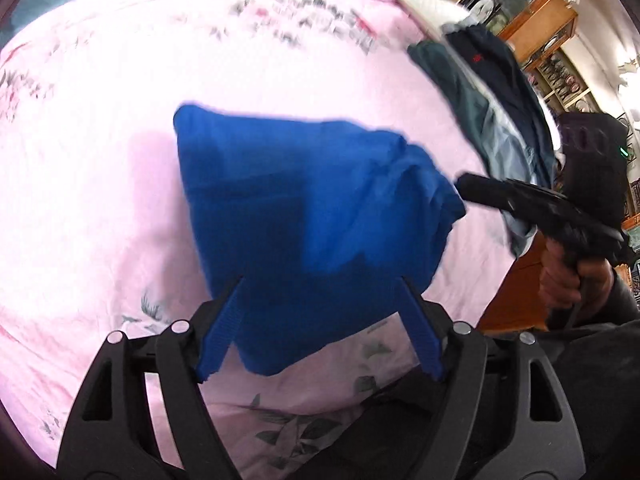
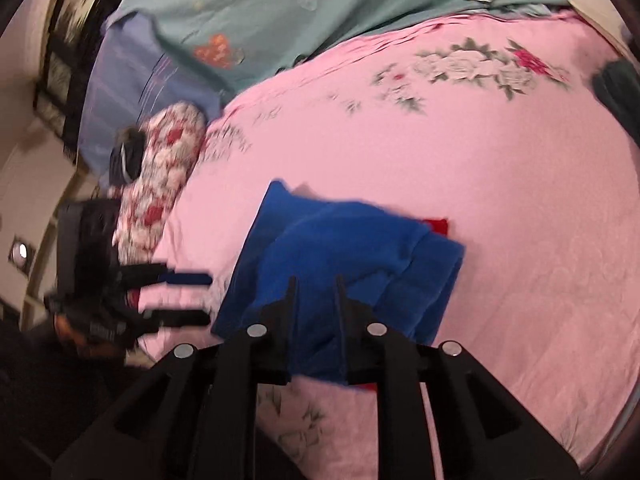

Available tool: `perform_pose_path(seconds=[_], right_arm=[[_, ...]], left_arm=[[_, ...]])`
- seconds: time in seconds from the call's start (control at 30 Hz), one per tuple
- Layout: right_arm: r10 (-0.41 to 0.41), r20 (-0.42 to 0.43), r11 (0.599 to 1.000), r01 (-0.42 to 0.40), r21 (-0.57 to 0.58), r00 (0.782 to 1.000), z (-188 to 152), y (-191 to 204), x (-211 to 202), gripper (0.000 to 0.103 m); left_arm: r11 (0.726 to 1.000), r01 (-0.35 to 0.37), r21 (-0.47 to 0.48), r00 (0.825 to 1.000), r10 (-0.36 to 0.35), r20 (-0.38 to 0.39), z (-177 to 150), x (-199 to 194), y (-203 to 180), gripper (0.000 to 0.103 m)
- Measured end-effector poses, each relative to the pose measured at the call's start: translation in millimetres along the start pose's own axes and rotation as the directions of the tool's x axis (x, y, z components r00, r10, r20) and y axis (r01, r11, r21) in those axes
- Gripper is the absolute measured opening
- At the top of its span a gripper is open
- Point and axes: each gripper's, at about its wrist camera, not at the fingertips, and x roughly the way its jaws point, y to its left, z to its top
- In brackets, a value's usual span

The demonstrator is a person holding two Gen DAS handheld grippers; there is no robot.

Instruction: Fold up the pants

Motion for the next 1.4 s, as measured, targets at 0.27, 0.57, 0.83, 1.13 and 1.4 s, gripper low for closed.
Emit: perform_pose_path(seconds=[0.27, 0.57, 0.83, 1.13, 1.4], right_arm=[[-0.019, -0.08, 0.993, 0.028, 0.115, 0.997, -38, -36, 32, 0.004], [-0.029, -0.077, 0.995, 0.036, 0.091, 0.997, -39, -33, 28, 0.004], [-0.037, -0.094, 0.995, 0.046, 0.087, 0.995, -38, -32, 27, 0.004], [-0.079, -0.165, 0.994, 0.09, 0.062, 0.983, -37, -26, 26, 0.004], [-0.194, -0.131, 0.977, 0.18, -0.114, 0.972, 0, 41, 6, 0.027]], left_arm=[[0.998, -0.059, -0.016, 0.987, 0.056, -0.15, -12, 48, 2, 0.079], [0.998, -0.058, 0.008, 0.986, 0.058, -0.158, -9, 53, -3, 0.08], [0.999, -0.035, 0.005, 0.99, 0.035, -0.137, -12, 49, -2, 0.081], [0.977, -0.075, -0.199, 0.997, 0.077, 0.002, 1, -3, 79, 0.081], [0.966, -0.062, -0.251, 0.996, 0.077, 0.049, 4, -15, 108, 0.081]])
